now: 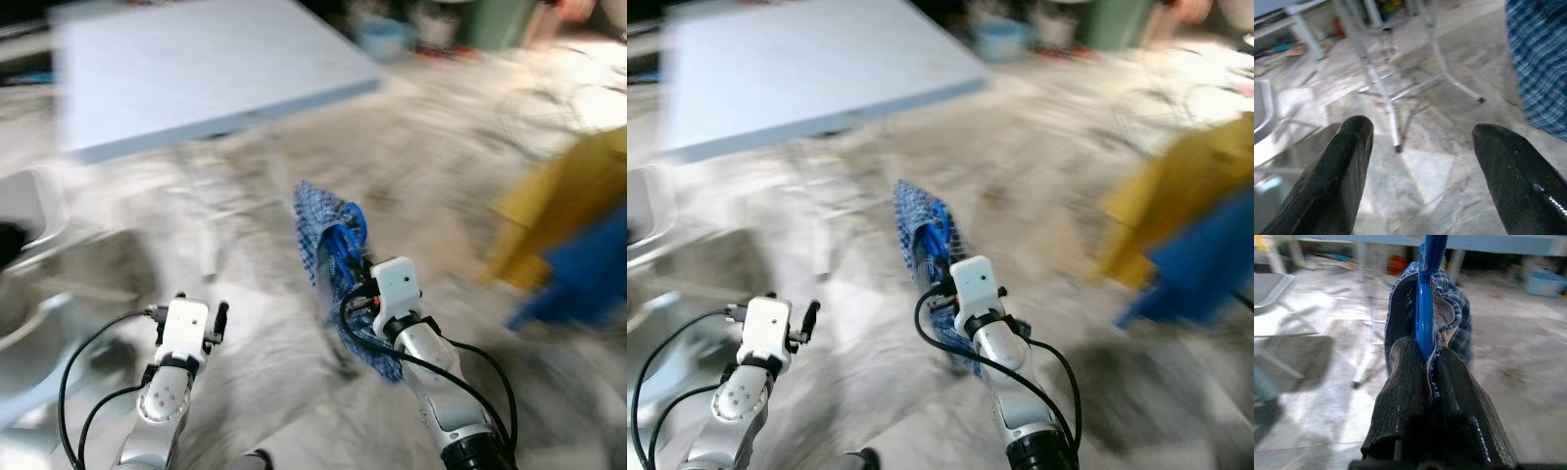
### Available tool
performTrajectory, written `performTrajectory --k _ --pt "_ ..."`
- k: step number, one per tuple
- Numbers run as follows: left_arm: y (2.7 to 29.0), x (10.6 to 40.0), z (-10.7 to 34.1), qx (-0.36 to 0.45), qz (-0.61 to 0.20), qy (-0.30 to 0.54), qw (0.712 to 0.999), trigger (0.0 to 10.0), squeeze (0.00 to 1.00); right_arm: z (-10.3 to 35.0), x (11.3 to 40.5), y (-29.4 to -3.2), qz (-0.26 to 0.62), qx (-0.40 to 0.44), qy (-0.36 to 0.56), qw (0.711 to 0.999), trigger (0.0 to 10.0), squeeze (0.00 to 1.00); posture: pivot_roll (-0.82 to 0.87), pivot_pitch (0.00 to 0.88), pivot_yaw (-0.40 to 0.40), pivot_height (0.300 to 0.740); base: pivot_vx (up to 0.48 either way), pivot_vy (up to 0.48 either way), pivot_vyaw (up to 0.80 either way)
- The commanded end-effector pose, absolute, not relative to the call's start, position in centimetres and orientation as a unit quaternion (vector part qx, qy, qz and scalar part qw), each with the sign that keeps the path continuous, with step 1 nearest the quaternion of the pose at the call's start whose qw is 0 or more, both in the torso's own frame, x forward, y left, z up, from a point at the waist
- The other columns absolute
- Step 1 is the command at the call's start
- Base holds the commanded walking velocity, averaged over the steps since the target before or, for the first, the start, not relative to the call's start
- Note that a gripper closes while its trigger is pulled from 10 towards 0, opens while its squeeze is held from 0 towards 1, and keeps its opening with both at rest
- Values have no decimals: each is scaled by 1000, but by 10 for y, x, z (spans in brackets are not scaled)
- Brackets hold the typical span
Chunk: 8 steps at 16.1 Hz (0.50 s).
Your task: Hang hanger
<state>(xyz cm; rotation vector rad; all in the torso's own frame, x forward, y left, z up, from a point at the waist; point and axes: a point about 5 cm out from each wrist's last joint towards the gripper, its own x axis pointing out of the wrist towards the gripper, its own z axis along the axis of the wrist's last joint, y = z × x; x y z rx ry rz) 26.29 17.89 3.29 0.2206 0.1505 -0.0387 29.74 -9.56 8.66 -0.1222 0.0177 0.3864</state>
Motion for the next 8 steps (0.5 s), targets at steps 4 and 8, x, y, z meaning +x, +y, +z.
performTrajectory --k 4,8 --pt "170 263 33 118 -58 64 989 10000 0 96 301 -97 243 -42 10 969 10000 0 -88 105 -15 740 0 0 600" --pt "177 268 38 142 -64 51 986 10000 0 103 305 -96 277 -43 9 960 10000 0 -84 106 -24 740 0 0 0"
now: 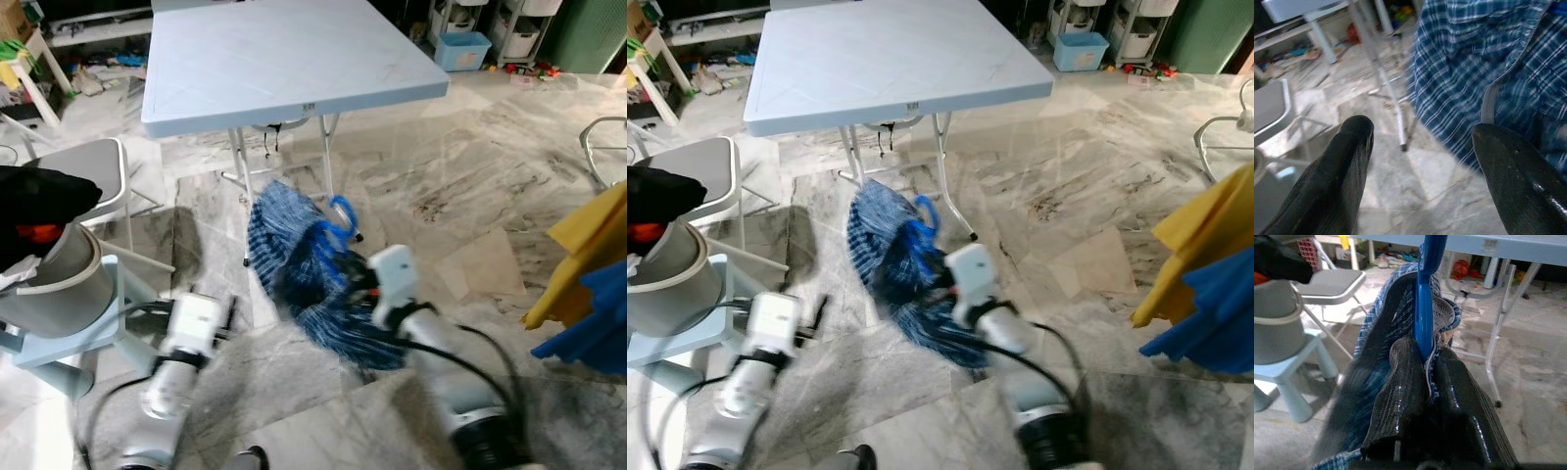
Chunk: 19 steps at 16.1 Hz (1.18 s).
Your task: Hang hanger
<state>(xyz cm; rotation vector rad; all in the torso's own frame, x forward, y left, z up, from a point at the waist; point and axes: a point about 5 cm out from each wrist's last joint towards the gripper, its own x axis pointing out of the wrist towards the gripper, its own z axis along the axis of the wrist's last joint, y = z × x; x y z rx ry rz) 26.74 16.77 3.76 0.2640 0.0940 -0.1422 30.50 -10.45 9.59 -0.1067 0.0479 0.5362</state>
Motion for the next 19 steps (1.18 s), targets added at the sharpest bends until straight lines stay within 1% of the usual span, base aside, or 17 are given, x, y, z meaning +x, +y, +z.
performTrajectory --k 1,3,5,6,7,10,11,13,15,16,17,18,19 --pt "178 269 39 151 -66 46 985 10000 0 105 305 -95 288 -43 9 957 10000 0 -85 110 -24 740 0 0 0" --pt "175 272 44 181 -85 23 980 10000 0 106 302 -92 312 -38 15 949 10000 0 -87 114 -29 740 0 0 0" --pt "171 274 46 185 -98 15 978 10000 0 108 298 -88 340 -27 21 940 10000 0 -89 117 -27 740 0 0 0" --pt "167 277 47 201 -106 10 974 10000 0 110 297 -87 355 -17 24 934 10000 0 -92 117 -26 740 0 0 0" --pt "163 280 50 203 -115 -1 973 10000 0 115 295 -86 373 -15 24 927 10000 0 -95 118 -25 740 0 0 0" --pt "154 286 55 193 -135 -18 972 10000 0 125 294 -87 396 9 25 918 10000 0 -104 115 -25 740 0 0 0" --pt "152 288 55 194 -135 -17 971 10000 0 127 293 -87 405 16 27 914 10000 0 -106 113 -25 740 0 0 0" --pt "145 295 55 201 -142 -17 969 10000 0 138 287 -90 440 46 32 896 10000 0 -120 107 -22 740 0 0 0" --pt "144 298 55 201 -142 -16 969 10000 0 146 285 -94 454 62 33 888 10000 0 -131 103 -18 740 0 0 0" --pt "144 300 55 203 -139 -16 969 6588 0 150 283 -97 463 65 33 884 10000 0 -138 101 -16 740 0 0 0" --pt "144 301 55 202 -138 -16 970 2196 0 152 282 -98 467 66 33 881 10000 0 -141 100 -16 740 0 0 0" --pt "144 301 55 201 -137 -15 970 0 0 153 282 -99 467 68 33 881 10000 0 -144 100 -16 740 0 0 0" --pt "143 302 56 199 -133 -19 971 0 0 154 281 -101 469 60 34 880 10000 0 -147 100 -17 740 0 0 0"
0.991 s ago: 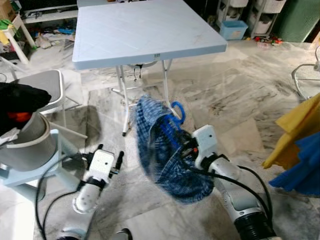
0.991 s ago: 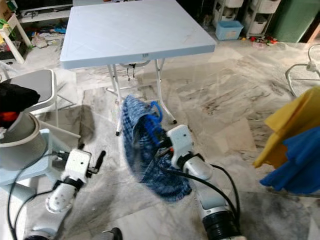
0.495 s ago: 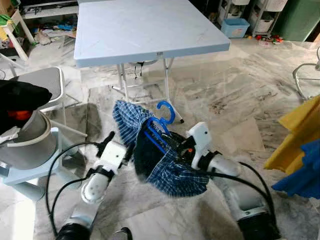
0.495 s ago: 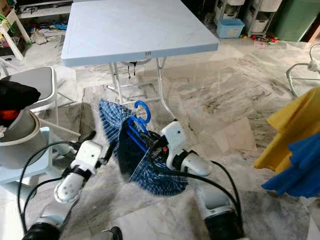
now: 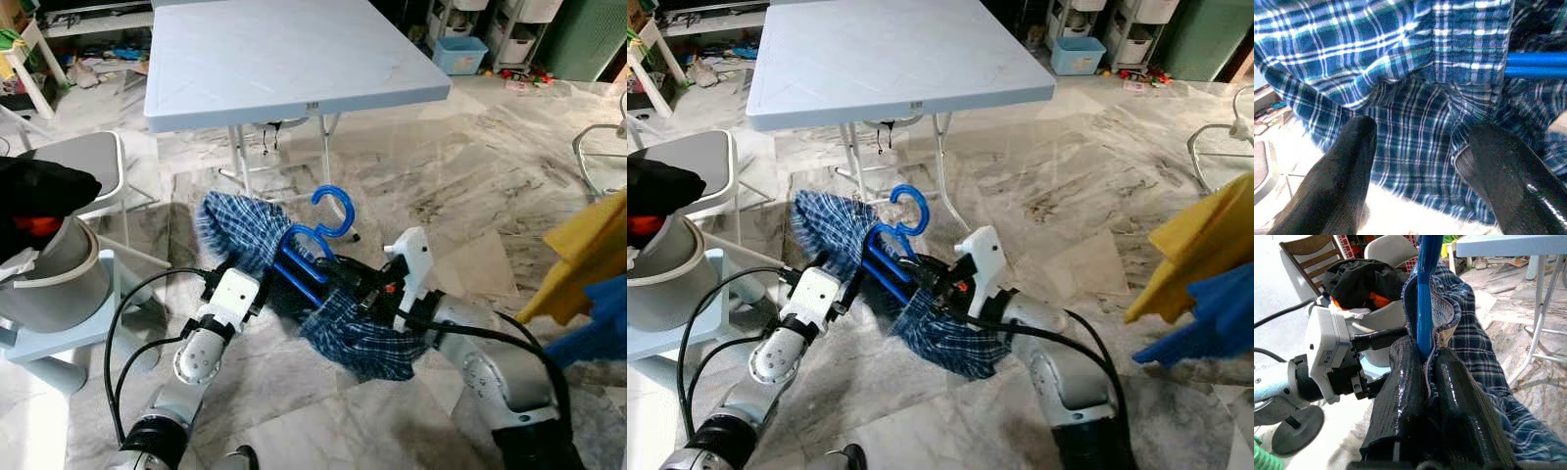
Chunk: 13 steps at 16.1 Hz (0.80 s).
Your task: Hang hanger
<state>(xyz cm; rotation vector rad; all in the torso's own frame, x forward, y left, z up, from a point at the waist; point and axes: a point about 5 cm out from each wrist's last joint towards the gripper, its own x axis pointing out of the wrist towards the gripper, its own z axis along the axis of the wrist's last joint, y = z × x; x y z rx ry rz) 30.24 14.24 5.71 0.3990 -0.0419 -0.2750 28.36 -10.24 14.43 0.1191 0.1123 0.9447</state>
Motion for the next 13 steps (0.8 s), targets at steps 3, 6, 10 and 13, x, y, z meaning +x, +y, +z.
performTrajectory --k 3,6,10,13 --pt "134 300 55 191 -153 -29 969 0 0 149 287 -102 448 45 44 892 10000 0 -141 105 -19 740 0 0 0" --pt "122 293 52 167 -199 -35 965 10000 0 155 287 -94 457 54 42 887 10000 0 -133 109 -20 740 0 0 0" --pt "114 283 49 154 -222 -43 962 10000 16 158 298 -83 449 49 30 892 10000 0 -125 113 -16 740 0 0 0" --pt "126 291 54 158 -173 -51 971 10000 1000 163 298 -73 469 50 25 882 10000 0 -121 112 -19 740 0 0 0"
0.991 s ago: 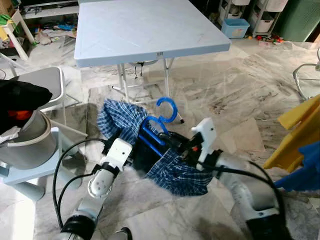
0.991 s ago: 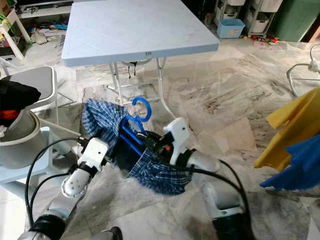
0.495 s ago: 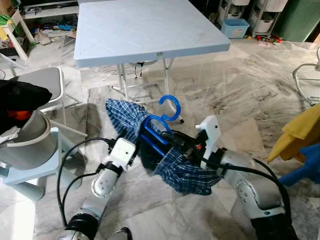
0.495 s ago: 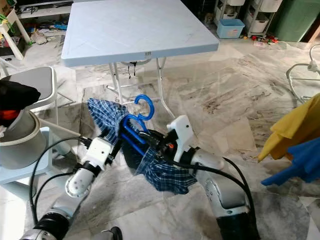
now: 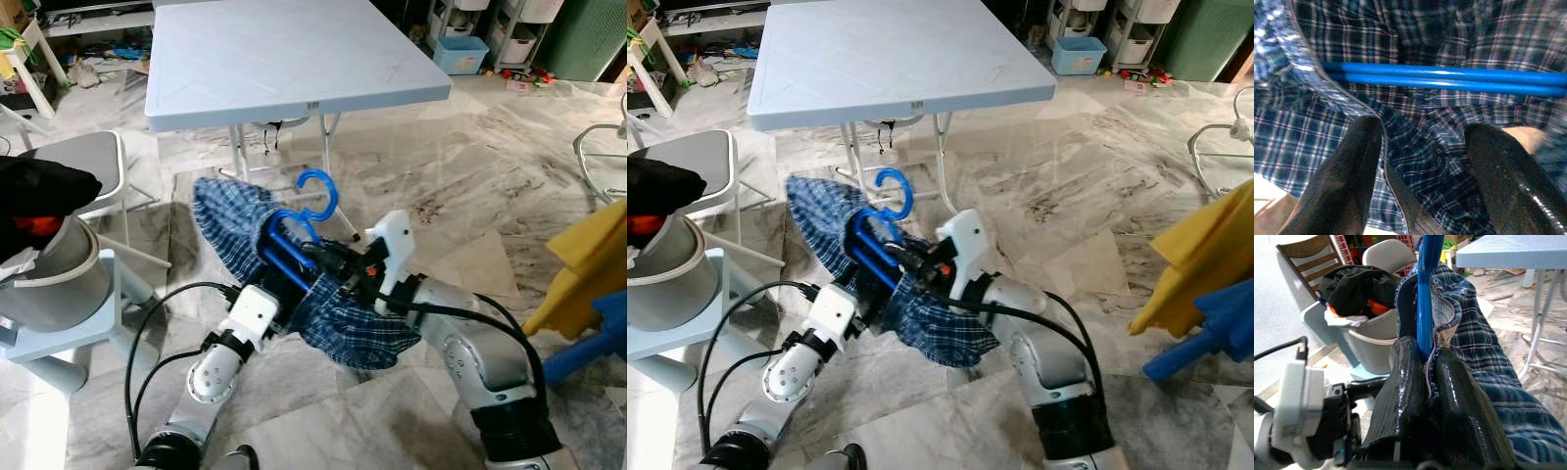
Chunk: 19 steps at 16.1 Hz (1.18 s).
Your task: Hang hanger
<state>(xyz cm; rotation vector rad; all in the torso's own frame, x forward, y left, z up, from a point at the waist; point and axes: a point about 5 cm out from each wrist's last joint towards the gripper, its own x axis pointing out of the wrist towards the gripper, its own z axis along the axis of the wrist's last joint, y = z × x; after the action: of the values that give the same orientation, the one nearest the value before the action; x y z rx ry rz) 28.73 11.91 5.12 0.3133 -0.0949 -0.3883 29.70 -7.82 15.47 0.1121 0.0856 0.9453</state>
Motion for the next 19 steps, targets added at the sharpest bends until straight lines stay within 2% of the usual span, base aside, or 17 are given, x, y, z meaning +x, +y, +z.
performTrajectory --k 1,3,4,8,9,10,15,19 --pt "131 297 60 167 -149 -58 973 10000 1000 164 297 -73 472 49 24 880 10000 0 -122 110 -21 740 0 0 0" --pt "137 303 62 183 -123 -56 974 10000 1000 165 297 -75 477 52 26 877 10000 0 -123 109 -22 740 0 0 0" --pt "137 304 62 190 -120 -56 973 10000 0 165 297 -75 480 49 25 876 10000 0 -129 107 -20 740 0 0 0" --pt "141 306 60 180 -98 -46 978 10000 0 168 290 -72 498 57 24 865 10000 0 -131 102 -17 740 0 0 0" --pt "142 309 61 175 -93 -46 979 588 0 169 288 -71 507 61 25 859 10000 0 -132 101 -17 740 0 0 0" --pt "143 312 63 169 -83 -45 981 0 0 171 286 -73 515 57 25 855 10000 0 -134 99 -16 740 0 0 0" --pt "151 314 64 165 -73 -42 983 0 0 173 285 -79 513 50 31 856 10000 0 -133 99 -20 740 0 0 0" --pt "151 312 62 155 -81 -42 984 0 0 170 289 -78 495 40 32 868 10000 0 -128 103 -20 740 0 0 0"
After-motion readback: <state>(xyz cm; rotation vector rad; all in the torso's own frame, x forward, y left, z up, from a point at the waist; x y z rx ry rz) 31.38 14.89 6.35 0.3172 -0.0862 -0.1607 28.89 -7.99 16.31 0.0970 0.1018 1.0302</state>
